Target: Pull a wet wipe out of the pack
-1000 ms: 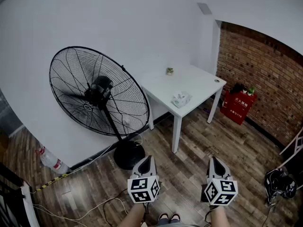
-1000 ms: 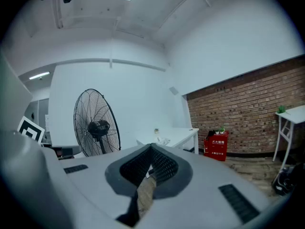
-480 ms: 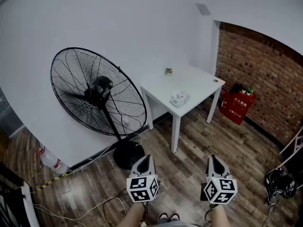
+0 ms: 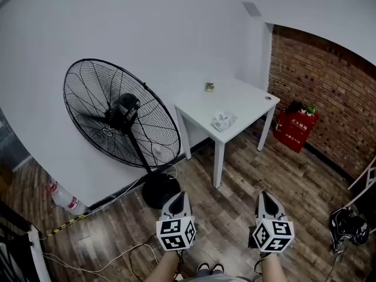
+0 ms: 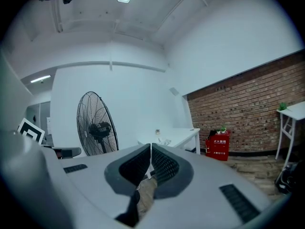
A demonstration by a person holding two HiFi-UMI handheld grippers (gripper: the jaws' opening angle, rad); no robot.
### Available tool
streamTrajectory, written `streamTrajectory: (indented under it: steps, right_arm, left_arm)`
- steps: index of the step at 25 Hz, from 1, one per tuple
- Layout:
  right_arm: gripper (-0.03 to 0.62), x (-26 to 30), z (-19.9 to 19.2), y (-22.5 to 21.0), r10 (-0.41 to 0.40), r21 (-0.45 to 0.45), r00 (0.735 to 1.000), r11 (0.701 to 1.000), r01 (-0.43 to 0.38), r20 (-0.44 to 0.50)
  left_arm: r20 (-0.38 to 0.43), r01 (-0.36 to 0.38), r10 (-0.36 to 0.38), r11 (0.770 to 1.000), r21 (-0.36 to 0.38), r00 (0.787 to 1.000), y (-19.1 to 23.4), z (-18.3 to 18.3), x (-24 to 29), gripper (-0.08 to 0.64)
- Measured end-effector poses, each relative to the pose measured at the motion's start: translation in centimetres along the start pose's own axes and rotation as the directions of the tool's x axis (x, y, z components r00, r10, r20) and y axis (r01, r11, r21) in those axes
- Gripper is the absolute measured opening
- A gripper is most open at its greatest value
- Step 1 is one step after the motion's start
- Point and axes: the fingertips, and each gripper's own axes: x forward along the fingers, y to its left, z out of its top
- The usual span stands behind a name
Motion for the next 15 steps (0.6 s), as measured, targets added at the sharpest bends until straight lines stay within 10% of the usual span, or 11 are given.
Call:
streamTrajectory:
  steps: [15]
  right_arm:
    - [0.084, 2.7, 0.2, 0.1, -0.016, 0.002, 1.000, 1.000, 0.016, -0.007]
  left_arm:
    - [-0.018, 0.006, -0.006, 1.000, -0.001, 1.000, 1.5, 0.0, 2.7, 0.005]
